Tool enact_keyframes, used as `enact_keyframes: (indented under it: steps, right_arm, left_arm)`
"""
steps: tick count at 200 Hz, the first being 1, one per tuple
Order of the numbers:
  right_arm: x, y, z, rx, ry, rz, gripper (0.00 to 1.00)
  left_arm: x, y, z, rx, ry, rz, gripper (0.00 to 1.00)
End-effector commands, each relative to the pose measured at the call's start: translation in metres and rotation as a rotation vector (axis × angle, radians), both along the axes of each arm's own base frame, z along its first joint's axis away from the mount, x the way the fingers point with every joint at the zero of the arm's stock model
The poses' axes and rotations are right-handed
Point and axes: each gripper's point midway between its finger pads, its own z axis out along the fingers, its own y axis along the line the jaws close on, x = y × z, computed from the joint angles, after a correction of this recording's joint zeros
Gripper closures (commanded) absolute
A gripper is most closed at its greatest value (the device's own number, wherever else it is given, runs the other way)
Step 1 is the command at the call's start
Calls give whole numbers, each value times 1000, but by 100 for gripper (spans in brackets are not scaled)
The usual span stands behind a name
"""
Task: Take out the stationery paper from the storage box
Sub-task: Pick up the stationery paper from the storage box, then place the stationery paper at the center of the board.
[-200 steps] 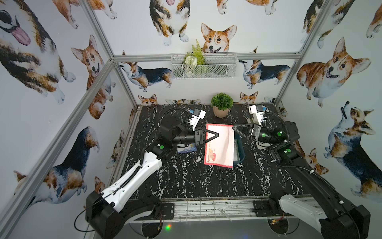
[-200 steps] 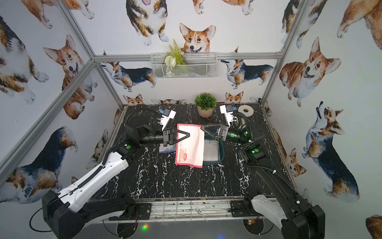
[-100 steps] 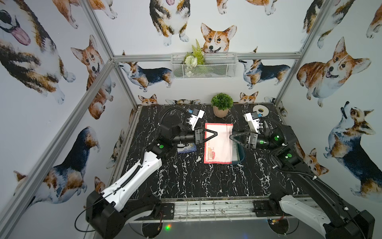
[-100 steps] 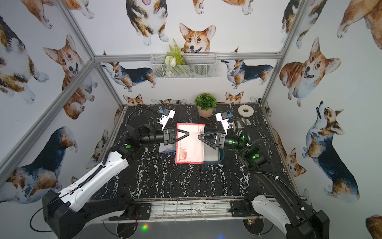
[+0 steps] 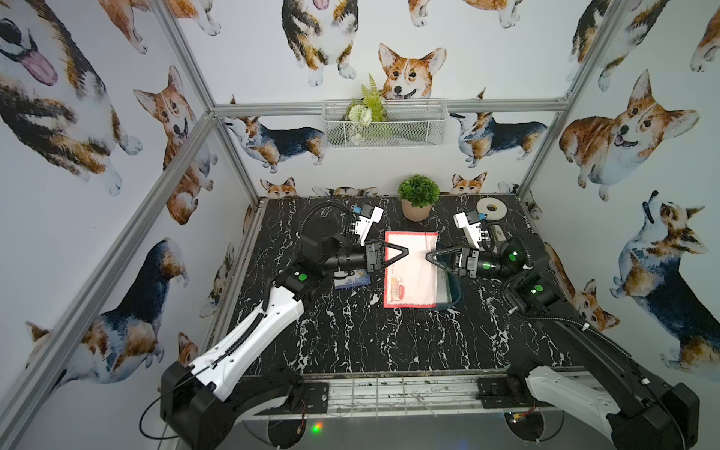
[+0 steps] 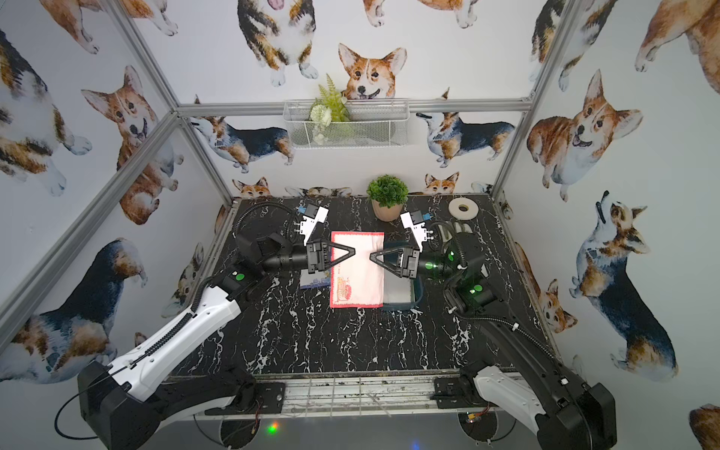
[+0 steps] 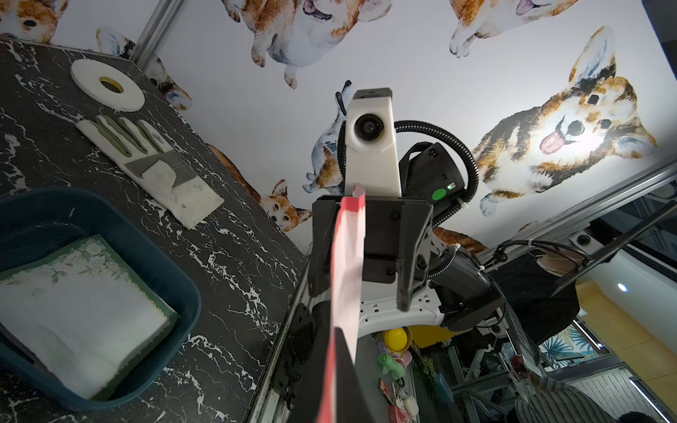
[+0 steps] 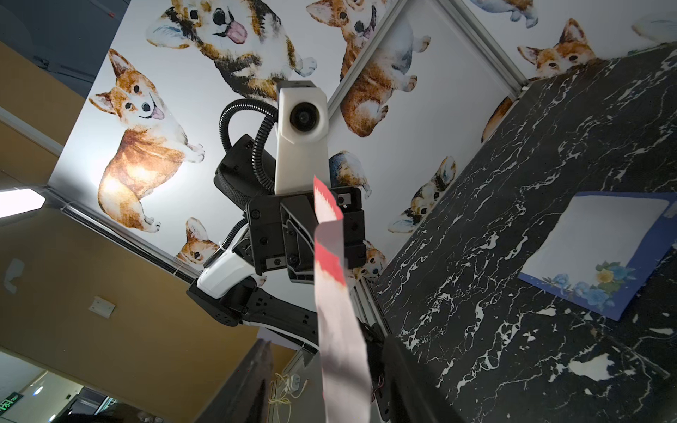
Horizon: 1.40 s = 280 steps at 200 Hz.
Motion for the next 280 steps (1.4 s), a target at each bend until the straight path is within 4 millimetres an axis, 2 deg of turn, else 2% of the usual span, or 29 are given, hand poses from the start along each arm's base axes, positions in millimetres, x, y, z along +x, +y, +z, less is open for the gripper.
enact_keyframes:
  steps: [1,16,27,36,71,86,94,100,109,114,131,139,152,166,172,181,185,193,213,221,247,267,280]
  right_arm:
    - [-2,1,4,-3,-23,9,62]
    - [-3,0,5,-18,-30,3,73]
    - [-4,-1,7,-28,-37,-4,86]
    - [-4,-3,6,-39,-39,-14,100]
    - [-3,-5,8,-46,-41,-33,100]
    - [-1,-4,8,-50,-38,-39,69]
    - [0,-4,8,-52,-37,-43,65]
    - [0,-4,7,-53,-34,-40,71]
    - [0,-3,8,-52,-36,-34,92]
    - [0,-3,9,-52,-35,-33,100]
    - [2,-2,9,-52,-34,-38,100]
    - [3,-3,8,-53,-34,-45,91]
    - [3,-2,9,-55,-37,-43,100]
    - [5,-3,8,-62,-33,-53,100]
    - [6,-3,6,-67,-28,-62,86]
    - [9,-4,4,-80,-20,-79,53]
    - [10,-4,2,-87,-17,-85,41]
    - [11,-5,-1,-102,-10,-98,28]
    - [14,-8,-8,-147,4,-132,6]
    - [16,-10,-12,-168,9,-145,1]
    - [20,-16,-25,-236,29,-199,0]
    - [30,-26,-46,-348,65,-274,0]
    - [34,-33,-62,-431,86,-312,1]
  left_arm:
    - [-2,2,4,-9,-30,-2,100]
    - [-1,3,3,-7,-28,3,100]
    - [-1,4,2,-5,-28,4,100]
    - [-1,5,1,-3,-27,6,100]
    - [0,8,-1,8,-28,12,100]
    - [1,10,-2,12,-27,18,100]
    - [1,11,-2,15,-28,20,100]
    - [0,12,-2,15,-30,22,100]
    - [0,13,-1,16,-33,24,100]
    - [0,13,-1,18,-33,25,100]
    - [0,15,-1,23,-36,31,100]
    - [1,16,-2,26,-36,32,100]
    - [1,16,-3,31,-32,35,100]
    - [3,17,-7,41,-26,44,100]
    - [5,18,-8,48,-26,53,100]
    - [9,22,-11,64,-28,83,100]
    - [12,24,-13,76,-29,107,100]
    - [21,33,-19,111,-21,170,100]
    - [46,63,-36,198,20,336,100]
    - [55,78,-44,218,48,389,100]
    - [87,124,-82,229,169,506,100]
    - [107,160,-119,254,257,584,100]
    - [117,176,-140,278,301,612,100]
